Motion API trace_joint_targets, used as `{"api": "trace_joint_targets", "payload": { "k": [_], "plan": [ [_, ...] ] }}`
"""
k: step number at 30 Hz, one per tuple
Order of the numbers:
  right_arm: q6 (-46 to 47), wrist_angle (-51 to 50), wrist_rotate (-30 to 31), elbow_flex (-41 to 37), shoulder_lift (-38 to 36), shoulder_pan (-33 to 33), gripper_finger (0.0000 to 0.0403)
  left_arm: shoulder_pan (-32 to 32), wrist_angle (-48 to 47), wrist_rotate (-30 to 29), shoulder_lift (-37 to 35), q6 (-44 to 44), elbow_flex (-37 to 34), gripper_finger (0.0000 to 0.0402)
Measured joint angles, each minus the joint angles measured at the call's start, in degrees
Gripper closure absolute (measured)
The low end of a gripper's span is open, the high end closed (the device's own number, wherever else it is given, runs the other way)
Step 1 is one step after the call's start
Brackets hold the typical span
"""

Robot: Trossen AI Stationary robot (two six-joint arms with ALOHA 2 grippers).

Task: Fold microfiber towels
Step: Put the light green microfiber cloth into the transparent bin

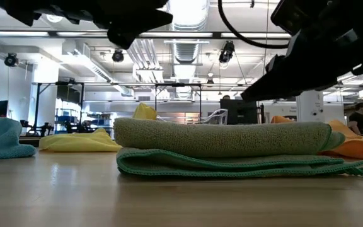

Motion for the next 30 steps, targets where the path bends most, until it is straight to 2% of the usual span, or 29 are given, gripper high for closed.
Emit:
{"api": "trace_joint_targets", "payload": {
  "k": [5, 12, 16, 24, 30],
  "plan": [
    [3.2, -0.2, 0.0, 0.0, 1.5, 0.2, 0.0266, 0.1, -1.7, 0.3, -0.3, 1.3, -0.3, 0.0233],
    [4.0, 0.0, 0.0, 0.0, 2.0, 1.3, 0.0262, 1.1, -11.7, -0.5, -5.0, 1.3, -0.3, 0.0233],
    [1.9, 0.4, 0.2, 0.0, 1.7, 1.1, 0.0261, 1.8, -12.7, -0.8, -6.8, 1.3, -0.8, 0.0233],
    [-2.4, 0.3, 0.1, 0.1, 1.5, -1.0, 0.0261, 2.3, -12.7, -0.2, -5.8, 1.3, -0.8, 0.0233],
    [-4.5, -0.2, 0.0, 0.1, 1.4, -3.5, 0.0261, 5.7, -12.7, 0.7, -5.7, 1.5, -0.8, 0.0233]
  ]
}}
